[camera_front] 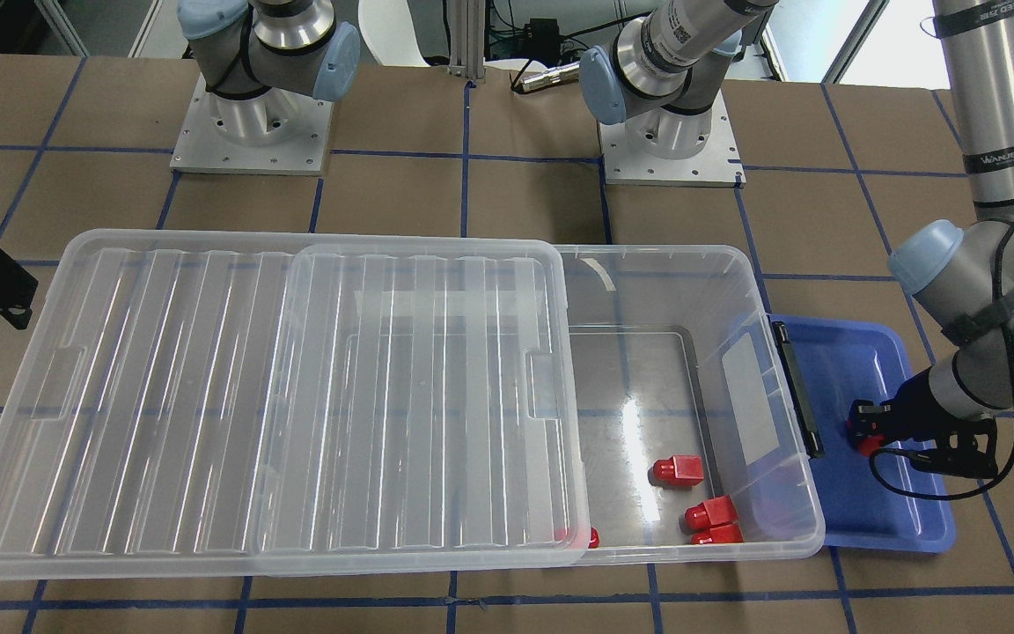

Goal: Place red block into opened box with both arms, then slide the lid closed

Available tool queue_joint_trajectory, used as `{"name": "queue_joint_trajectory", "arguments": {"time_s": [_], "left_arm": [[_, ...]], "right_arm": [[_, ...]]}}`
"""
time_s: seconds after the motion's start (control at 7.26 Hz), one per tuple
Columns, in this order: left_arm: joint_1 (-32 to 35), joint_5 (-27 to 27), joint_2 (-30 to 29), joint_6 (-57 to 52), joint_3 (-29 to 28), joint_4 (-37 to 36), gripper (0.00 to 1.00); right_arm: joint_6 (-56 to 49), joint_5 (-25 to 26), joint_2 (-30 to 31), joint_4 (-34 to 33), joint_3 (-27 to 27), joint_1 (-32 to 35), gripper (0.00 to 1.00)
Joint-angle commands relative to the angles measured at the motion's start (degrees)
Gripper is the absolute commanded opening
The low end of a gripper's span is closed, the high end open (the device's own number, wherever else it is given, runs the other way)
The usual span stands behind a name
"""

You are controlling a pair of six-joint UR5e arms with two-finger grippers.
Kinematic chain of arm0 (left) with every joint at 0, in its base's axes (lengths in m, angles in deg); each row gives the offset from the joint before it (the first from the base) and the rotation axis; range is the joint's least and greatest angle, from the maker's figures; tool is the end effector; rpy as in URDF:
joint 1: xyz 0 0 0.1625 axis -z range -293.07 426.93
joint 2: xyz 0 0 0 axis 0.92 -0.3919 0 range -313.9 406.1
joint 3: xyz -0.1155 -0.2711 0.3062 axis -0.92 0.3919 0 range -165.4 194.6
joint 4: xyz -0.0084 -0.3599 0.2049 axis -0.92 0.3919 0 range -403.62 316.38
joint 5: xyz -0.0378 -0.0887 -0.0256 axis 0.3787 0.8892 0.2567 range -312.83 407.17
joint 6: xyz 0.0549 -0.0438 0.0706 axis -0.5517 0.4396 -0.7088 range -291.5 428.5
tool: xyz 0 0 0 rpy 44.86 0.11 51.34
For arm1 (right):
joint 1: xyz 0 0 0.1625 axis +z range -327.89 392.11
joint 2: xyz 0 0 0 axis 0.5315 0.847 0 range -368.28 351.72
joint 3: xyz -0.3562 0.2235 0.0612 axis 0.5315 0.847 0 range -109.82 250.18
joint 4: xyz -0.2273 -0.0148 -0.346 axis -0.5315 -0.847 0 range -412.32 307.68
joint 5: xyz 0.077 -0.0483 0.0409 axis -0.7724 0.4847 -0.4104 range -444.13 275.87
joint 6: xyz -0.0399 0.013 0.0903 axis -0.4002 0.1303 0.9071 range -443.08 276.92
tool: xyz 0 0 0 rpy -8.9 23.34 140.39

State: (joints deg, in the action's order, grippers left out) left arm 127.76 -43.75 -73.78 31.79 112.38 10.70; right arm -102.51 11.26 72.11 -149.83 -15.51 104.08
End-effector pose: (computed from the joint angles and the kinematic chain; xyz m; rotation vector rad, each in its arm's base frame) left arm 0.1865 -0.6042 0.1884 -0.2069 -3.1288 -0.0593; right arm -0.0569 -0.5754 0.4499 0.0345 -3.0400 0.0095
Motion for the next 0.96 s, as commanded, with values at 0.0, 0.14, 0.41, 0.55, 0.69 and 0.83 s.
{"name": "queue_joint_trajectory", "arguments": {"time_s": [0.0,0.14,0.41,0.55,0.69,0.83], "left_arm": [[0.25,-0.4,1.66,0.24,-1.0,0.95,0.0],[0.43,-0.22,4.1,0.5,-1.1,4.36,0.0],[1.83,2.65,11.21,1.2,-6.16,12.17,0.0],[5.32,3.2,12.64,1.21,-10.9,17.08,0.0],[10.31,2.86,14.31,3.56,-12.51,19.83,0.0],[14.62,2.59,15.72,11.06,-12.09,20.21,0.0]], "right_arm": [[-0.43,0.06,-0.4,-0.66,0.27,-0.68,1.0],[-0.17,-0.03,-0.4,-0.75,0.01,-0.78,1.0],[1.05,0.06,-0.58,-0.76,0.09,-0.78,1.0],[1.15,-0.03,-0.67,-1.02,0.01,-0.69,1.0],[1.15,0.06,-1.89,-1.19,0.27,-0.78,1.0],[1.15,0.06,-1.9,-1.02,0.36,-0.69,1.0]]}}
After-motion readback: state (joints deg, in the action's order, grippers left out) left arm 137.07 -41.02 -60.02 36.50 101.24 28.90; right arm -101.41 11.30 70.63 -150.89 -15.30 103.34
